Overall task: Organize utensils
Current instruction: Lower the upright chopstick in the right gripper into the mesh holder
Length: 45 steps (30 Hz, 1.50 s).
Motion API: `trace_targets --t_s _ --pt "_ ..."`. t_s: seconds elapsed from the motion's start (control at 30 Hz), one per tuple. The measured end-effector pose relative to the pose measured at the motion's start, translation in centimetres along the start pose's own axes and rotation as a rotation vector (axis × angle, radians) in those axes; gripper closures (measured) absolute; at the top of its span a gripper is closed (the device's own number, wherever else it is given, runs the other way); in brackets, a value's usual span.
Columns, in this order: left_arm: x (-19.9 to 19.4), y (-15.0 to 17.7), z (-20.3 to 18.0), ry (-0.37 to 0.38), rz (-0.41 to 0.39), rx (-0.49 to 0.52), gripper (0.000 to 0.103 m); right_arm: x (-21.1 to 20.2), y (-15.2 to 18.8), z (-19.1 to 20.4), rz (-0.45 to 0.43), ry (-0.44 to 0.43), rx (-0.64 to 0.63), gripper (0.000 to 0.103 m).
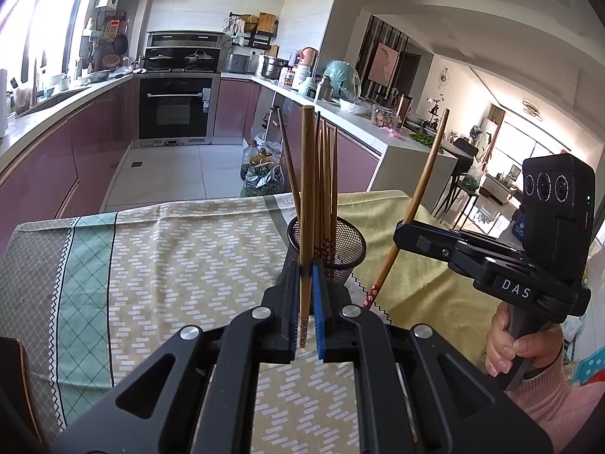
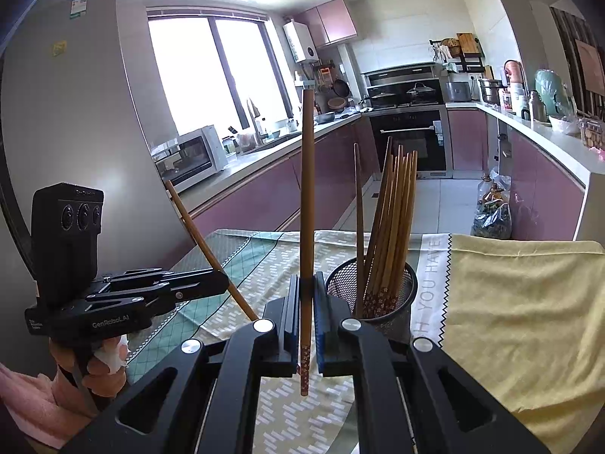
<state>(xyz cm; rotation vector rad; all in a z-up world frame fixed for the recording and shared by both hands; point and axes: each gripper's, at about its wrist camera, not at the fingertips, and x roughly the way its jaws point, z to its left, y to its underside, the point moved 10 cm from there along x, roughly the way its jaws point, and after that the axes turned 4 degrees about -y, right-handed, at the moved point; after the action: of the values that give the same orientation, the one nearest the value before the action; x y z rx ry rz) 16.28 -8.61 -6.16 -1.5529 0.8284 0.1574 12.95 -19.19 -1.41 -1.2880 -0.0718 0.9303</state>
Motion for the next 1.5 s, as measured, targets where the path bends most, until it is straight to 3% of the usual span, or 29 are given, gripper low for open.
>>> trace_targets --t_s 1.5 --pt "-1.5 -5.1 -2.2 0.030 -0.093 0.046 0.096 -1.7 -3.9 -0.7 -0.081 0.015 -0.040 0.097"
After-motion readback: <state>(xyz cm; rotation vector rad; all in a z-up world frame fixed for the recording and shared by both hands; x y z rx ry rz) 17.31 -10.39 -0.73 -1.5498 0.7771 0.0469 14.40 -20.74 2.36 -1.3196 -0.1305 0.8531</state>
